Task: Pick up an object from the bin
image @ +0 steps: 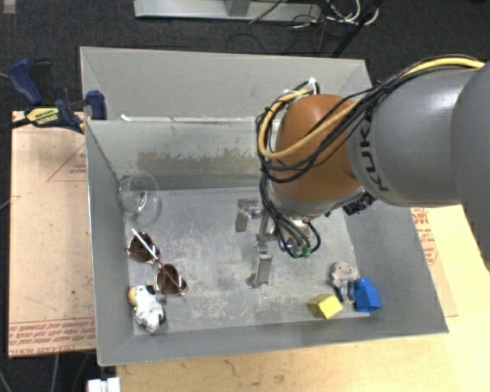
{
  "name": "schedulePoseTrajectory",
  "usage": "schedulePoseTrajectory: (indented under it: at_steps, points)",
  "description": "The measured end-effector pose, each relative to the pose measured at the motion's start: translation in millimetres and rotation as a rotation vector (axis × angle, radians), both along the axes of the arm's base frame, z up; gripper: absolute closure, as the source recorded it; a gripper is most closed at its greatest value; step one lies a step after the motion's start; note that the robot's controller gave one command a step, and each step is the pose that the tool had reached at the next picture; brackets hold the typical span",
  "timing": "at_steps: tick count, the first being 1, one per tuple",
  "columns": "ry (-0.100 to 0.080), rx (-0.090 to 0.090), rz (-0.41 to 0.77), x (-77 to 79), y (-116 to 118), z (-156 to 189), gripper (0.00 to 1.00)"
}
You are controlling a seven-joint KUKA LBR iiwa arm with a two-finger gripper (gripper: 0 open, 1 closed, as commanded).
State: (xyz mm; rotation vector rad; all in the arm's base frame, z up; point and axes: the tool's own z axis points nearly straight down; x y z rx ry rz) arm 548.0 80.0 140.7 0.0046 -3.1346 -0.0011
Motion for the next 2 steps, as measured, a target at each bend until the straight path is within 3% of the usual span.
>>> schedulePoseTrajectory:
  at_steps: [1,2]
  points:
    - [-0.007,0.001,-0.002,1.6,-0.4,4.7,0.0]
    - [-0.008,0.0,0.08,-8.5,69.0,-11.9,0.0]
